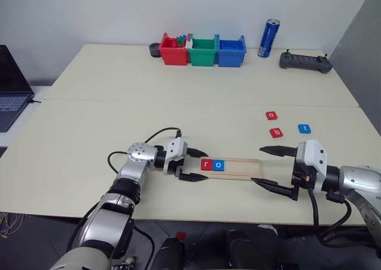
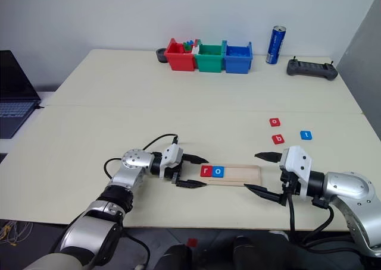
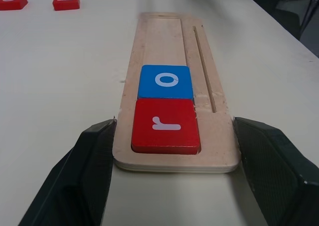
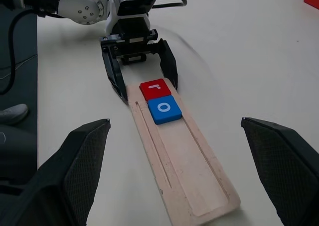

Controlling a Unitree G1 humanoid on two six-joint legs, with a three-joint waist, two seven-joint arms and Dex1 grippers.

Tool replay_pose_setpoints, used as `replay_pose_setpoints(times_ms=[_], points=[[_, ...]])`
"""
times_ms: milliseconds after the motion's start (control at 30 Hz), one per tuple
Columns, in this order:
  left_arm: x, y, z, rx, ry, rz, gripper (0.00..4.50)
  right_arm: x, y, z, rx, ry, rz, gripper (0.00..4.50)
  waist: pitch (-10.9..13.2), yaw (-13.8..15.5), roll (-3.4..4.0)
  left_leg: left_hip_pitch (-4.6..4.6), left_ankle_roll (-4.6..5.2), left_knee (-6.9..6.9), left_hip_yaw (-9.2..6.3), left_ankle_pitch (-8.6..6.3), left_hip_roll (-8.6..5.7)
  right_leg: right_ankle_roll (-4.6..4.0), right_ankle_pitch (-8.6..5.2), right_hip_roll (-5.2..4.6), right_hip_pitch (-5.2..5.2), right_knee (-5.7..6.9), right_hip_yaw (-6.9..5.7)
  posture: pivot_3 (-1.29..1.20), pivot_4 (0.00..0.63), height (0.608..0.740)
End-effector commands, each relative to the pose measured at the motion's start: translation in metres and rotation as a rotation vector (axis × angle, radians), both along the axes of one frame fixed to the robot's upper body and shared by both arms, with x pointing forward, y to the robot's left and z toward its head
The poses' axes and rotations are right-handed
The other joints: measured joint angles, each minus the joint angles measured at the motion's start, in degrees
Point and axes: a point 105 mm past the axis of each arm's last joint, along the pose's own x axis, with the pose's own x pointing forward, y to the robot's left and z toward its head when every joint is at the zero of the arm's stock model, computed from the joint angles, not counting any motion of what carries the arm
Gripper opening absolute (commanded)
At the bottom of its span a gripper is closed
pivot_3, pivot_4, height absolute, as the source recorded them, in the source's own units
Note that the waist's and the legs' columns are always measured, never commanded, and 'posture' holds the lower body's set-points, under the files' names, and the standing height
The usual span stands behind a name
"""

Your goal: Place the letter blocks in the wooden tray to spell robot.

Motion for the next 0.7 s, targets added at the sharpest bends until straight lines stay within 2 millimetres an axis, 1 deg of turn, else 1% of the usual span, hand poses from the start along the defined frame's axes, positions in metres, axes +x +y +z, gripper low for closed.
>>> replay_pose_setpoints(times_ms=[33,167,367,700], points=[[0.005,-0.007,0.005,-0.005,-0.024,-0.007,3.37,0.0,0.003,0.007,-0.004,-0.041,0.011,4.5,0.0,0.0,0.0,0.0,0.0,0.0,0.0,0.0,0.0,0.0,0.0,0.0,0.0,0.0,0.0,0.0,0.15,0.74],[0.006,-0.018,-0.001,-0.004,-0.022,0.003,3.37,0.0,0.003,0.007,0.002,-0.042,-0.003,4.5,0.0,0.1,0.0,0.0,0.0,0.01,0.0,0.0,-0.01,0.0,0.0,0.0,0.0,0.0,0.0,0.0,0.15,0.74],[0.004,-0.031,-0.003,-0.022,-0.018,-0.014,3.37,0.001,0.005,0.007,0.004,-0.044,-0.006,4.5,0.0,0.1,0.01,0.0,0.0,0.02,0.0,0.0,-0.02,0.0,0.0,-0.01,0.02,0.0,0.01,0.0,0.15,0.74],[0.006,-0.029,-0.002,-0.012,-0.016,-0.005,3.37,0.003,0.005,0.007,0.001,-0.049,-0.013,4.5,0.0,0.1,0.01,0.02,0.0,0.02,0.0,0.0,-0.03,0.0,0.0,-0.02,0.03,0.01,0.01,0.0,0.15,0.74]])
